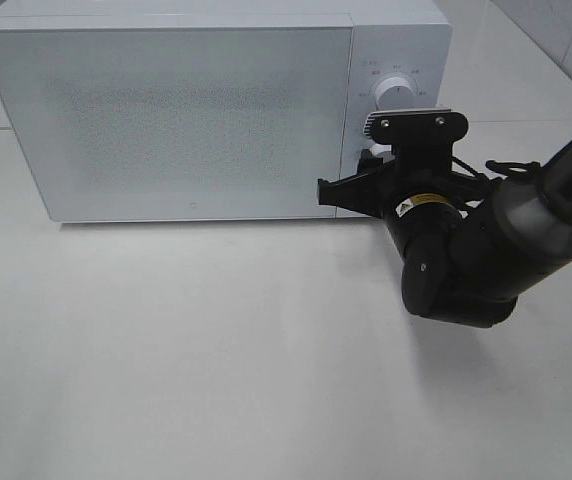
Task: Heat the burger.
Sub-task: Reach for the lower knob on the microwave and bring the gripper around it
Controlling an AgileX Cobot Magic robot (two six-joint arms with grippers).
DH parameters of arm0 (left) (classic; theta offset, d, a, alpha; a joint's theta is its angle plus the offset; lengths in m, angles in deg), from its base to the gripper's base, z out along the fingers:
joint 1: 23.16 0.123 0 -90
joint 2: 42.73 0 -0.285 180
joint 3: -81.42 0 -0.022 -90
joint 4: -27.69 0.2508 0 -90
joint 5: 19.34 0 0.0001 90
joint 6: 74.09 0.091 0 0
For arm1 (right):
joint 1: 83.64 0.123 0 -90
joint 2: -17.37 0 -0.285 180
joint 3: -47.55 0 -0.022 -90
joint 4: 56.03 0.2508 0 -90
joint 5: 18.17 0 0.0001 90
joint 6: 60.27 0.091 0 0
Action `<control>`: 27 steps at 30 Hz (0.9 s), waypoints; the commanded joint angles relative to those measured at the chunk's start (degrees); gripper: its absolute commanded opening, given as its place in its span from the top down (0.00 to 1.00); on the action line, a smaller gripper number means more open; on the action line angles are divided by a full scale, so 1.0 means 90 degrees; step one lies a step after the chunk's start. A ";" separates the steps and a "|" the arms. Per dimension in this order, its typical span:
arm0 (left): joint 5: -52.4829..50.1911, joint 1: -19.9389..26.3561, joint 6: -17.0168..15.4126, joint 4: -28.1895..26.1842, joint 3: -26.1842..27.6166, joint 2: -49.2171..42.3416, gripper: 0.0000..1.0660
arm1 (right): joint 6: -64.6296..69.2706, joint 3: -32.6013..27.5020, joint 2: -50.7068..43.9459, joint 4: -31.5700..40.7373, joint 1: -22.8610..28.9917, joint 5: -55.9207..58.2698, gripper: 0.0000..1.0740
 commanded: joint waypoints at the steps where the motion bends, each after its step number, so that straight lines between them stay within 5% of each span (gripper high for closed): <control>1: -0.0025 0.0025 0.0000 0.0006 -0.0032 -0.0115 0.06 | 0.0127 0.0140 -0.0006 -0.0452 -0.0070 -0.0306 1.00; 9: -0.0025 0.0025 0.0000 0.0013 -0.0032 -0.0108 0.06 | 0.2012 0.0140 -0.0006 -0.1076 -0.0070 -0.0465 1.00; 18: -0.0025 0.0025 0.0000 0.0013 -0.0032 -0.0108 0.06 | 0.5787 0.0140 -0.0006 -0.2024 -0.0070 -0.0840 1.00; 27: -0.0025 0.0025 0.0000 0.0013 -0.0032 -0.0108 0.06 | 0.7958 0.0140 -0.0013 -0.2196 -0.0070 -0.1343 1.00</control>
